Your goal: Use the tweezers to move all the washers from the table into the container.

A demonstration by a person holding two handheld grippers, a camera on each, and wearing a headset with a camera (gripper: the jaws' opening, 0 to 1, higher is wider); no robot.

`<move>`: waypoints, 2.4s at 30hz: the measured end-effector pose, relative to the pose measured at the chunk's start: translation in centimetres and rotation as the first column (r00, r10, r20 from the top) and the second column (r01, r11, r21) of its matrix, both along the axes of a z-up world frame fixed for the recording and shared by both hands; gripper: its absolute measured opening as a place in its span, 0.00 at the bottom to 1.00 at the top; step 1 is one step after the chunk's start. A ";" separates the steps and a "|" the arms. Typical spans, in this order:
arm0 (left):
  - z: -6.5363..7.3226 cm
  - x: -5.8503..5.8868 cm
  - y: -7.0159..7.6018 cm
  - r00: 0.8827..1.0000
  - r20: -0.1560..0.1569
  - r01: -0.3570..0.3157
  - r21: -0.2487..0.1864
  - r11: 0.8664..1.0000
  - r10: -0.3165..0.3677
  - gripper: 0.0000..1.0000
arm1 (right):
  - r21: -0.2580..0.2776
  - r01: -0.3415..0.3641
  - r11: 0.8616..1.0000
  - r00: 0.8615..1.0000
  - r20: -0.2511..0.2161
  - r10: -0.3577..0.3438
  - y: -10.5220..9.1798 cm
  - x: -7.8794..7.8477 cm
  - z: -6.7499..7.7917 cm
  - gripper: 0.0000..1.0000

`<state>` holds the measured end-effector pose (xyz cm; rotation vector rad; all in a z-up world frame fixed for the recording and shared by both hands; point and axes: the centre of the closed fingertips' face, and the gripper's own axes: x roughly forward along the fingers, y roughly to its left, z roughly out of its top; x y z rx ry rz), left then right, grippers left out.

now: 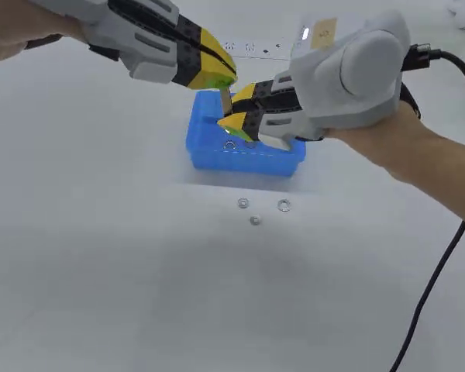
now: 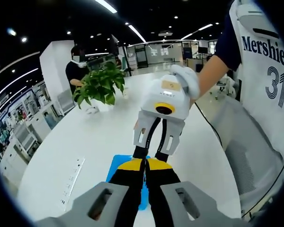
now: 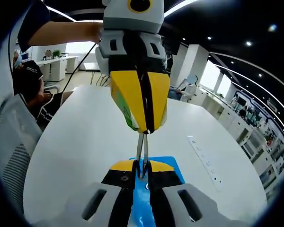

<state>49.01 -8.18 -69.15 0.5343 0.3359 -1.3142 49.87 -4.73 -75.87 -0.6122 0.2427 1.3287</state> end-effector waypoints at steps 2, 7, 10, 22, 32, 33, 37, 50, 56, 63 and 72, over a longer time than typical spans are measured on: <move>-0.3 0.8 -0.2 1.000 0.002 0.008 0.006 1.000 -0.008 0.05 | -0.006 0.001 1.000 1.000 0.003 -0.001 -0.2 0.8 -0.3 0.11; -2.0 2.5 -0.5 1.000 -0.007 0.006 0.012 1.000 -0.006 0.05 | -0.029 0.028 0.999 1.000 -0.007 -0.029 -1.0 2.4 -1.9 0.11; -3.5 3.1 -0.7 1.000 -0.029 0.004 0.013 1.000 -0.003 0.05 | -0.047 0.030 0.998 0.999 -0.024 -0.031 -1.3 3.3 -3.7 0.11; -7.9 4.6 -0.4 0.997 -0.080 -0.012 0.055 0.998 0.016 0.05 | -0.085 0.025 0.996 0.996 -0.081 -0.032 -0.7 5.1 -8.6 0.11; -8.3 5.0 -0.9 0.996 -0.086 -0.016 0.053 0.998 0.020 0.05 | -0.086 0.050 0.995 0.995 -0.087 -0.058 -1.1 5.2 -8.8 0.11; -8.3 5.0 -0.9 0.996 -0.084 -0.016 0.053 0.998 0.020 0.05 | -0.087 0.052 0.995 0.995 -0.086 -0.060 -1.1 5.2 -8.8 0.11; -8.3 5.1 -1.1 0.996 -0.086 -0.019 0.048 0.999 0.023 0.05 | -0.096 0.058 0.994 0.995 -0.080 -0.066 -1.3 5.4 -8.8 0.12; -5.7 3.6 -1.4 0.999 -0.039 -0.008 0.051 0.999 0.010 0.05 | -0.080 0.058 0.995 0.997 -0.047 -0.062 -1.7 4.2 -6.1 0.12; -4.0 2.4 -1.6 1.000 -0.018 -0.004 0.035 0.999 0.005 0.05 | -0.065 0.053 0.996 0.998 -0.023 -0.054 -1.9 3.1 -4.5 0.12; -3.0 0.7 -2.2 1.000 -0.010 0.003 0.025 1.000 -0.003 0.05 | -0.055 0.054 0.997 0.998 -0.017 -0.055 -2.5 1.8 -3.7 0.12; -2.8 -2.1 -3.4 0.999 -0.021 0.040 0.019 0.999 -0.040 0.05 | -0.049 0.035 0.998 0.999 -0.031 -0.037 -3.8 -1.9 -3.0 0.12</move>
